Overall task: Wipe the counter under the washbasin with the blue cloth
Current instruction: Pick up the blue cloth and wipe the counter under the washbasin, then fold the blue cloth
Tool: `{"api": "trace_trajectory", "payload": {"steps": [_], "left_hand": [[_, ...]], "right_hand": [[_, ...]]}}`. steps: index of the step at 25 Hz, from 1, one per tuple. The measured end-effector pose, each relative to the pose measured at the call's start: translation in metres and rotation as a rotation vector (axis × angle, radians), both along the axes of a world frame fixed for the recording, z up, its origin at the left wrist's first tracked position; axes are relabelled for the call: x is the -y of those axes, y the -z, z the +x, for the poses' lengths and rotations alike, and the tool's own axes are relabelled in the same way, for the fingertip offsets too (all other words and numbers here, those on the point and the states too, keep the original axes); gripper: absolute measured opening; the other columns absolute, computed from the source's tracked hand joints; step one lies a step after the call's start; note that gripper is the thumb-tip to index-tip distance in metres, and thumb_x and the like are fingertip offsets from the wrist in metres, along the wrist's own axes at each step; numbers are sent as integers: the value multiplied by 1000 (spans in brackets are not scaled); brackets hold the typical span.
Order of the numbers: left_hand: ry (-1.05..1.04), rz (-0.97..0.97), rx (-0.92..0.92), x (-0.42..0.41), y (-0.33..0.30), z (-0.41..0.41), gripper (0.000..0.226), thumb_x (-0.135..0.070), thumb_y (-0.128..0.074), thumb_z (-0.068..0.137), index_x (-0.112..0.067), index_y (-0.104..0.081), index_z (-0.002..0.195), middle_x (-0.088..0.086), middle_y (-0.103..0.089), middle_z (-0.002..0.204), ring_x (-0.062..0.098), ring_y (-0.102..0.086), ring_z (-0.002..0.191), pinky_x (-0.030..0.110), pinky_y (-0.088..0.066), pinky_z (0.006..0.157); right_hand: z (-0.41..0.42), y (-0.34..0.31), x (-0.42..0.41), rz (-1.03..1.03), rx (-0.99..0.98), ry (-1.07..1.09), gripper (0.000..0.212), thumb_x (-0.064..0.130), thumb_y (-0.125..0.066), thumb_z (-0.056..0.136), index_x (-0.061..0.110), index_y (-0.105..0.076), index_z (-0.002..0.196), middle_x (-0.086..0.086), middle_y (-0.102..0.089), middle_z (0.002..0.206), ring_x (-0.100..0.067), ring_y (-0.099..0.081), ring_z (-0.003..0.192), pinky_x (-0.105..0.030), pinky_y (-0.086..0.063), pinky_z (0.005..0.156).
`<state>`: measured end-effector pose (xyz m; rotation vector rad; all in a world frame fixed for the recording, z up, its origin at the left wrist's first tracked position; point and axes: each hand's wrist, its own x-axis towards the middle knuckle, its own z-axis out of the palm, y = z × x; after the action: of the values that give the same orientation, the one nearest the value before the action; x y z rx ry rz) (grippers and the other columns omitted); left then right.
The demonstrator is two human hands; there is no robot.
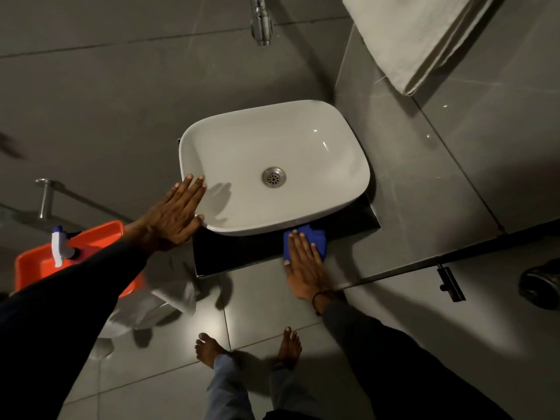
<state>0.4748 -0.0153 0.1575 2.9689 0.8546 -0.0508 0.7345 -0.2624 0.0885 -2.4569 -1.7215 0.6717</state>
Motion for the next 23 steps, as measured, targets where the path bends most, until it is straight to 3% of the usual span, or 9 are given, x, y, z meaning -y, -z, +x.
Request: {"api": "trace_trajectory", "payload": {"steps": [2, 4, 8, 10, 12, 15, 18, 20, 23], "left_hand": [[-69, -44, 69, 14, 1, 2, 70, -35, -24, 102, 6, -21, 158, 24, -18, 169, 43, -15, 158, 58, -22, 128], [-282, -205, 212, 39, 9, 7, 68, -35, -22, 104, 1, -14, 161, 20, -8, 172, 38, -6, 160, 54, -12, 131], [-719, -435, 503, 95, 20, 32, 66, -34, -25, 107, -5, -7, 163, 17, 4, 173, 32, 4, 162, 46, -2, 133], [-923, -457, 631, 119, 23, 51, 63, -30, -33, 109, 1, -15, 161, 23, -7, 172, 36, -6, 161, 50, -10, 132], [-1054, -421, 681, 138, 27, 67, 57, -27, -41, 107, 4, -32, 153, 30, -30, 161, 43, -30, 151, 53, -27, 126], [-1031, -488, 558, 162, 43, 93, 36, -27, -50, 103, 1, -56, 126, 25, -58, 130, 41, -57, 120, 44, -50, 100], [-948, -755, 506, 178, 57, 125, 25, -21, -60, 99, -3, -64, 115, 18, -70, 118, 24, -67, 100, 16, -54, 75], [-975, -793, 499, 181, 59, 139, 23, -18, -67, 94, -4, -67, 111, 18, -70, 117, 28, -69, 101, 30, -61, 82], [-976, -798, 567, 180, 64, 143, 17, -12, -69, 89, -2, -70, 103, 19, -72, 110, 34, -71, 102, 49, -62, 89]], "right_hand": [[-35, 5, -6, 20, -25, -88, 68, 30, -33, 105, 14, 3, 161, -1, 5, 171, -18, 4, 159, -39, 4, 130], [-46, 7, -11, 47, -56, -104, 66, 27, -35, 105, 15, -3, 162, 0, -2, 171, -17, 0, 159, -37, 3, 129], [-23, 0, -15, 167, -111, -131, 63, 12, -46, 100, 13, -26, 159, -2, -26, 167, -17, -21, 156, -33, -15, 129], [-15, -6, -18, 235, -134, -105, 58, 9, -52, 96, 9, -41, 153, -6, -42, 159, -21, -36, 150, -33, -26, 126], [-13, -13, -20, 287, -119, -5, 56, 13, -60, 93, 11, -49, 148, -8, -53, 150, -25, -47, 141, -37, -36, 120], [-6, -18, -18, 351, -200, 270, 51, 16, -72, 85, 13, -56, 133, -9, -59, 135, -28, -53, 129, -44, -49, 107], [-2, -15, -16, 367, -361, 627, 51, 14, -83, 76, 8, -56, 119, -12, -60, 124, -30, -61, 116, -32, -54, 85], [-4, -12, -21, 357, -444, 778, 54, 15, -86, 74, 5, -56, 118, -14, -61, 122, -30, -63, 111, -24, -46, 78], [-4, -11, -28, 324, -539, 845, 59, 14, -88, 74, 4, -56, 123, -16, -62, 123, -31, -64, 112, -23, -45, 80]]}}
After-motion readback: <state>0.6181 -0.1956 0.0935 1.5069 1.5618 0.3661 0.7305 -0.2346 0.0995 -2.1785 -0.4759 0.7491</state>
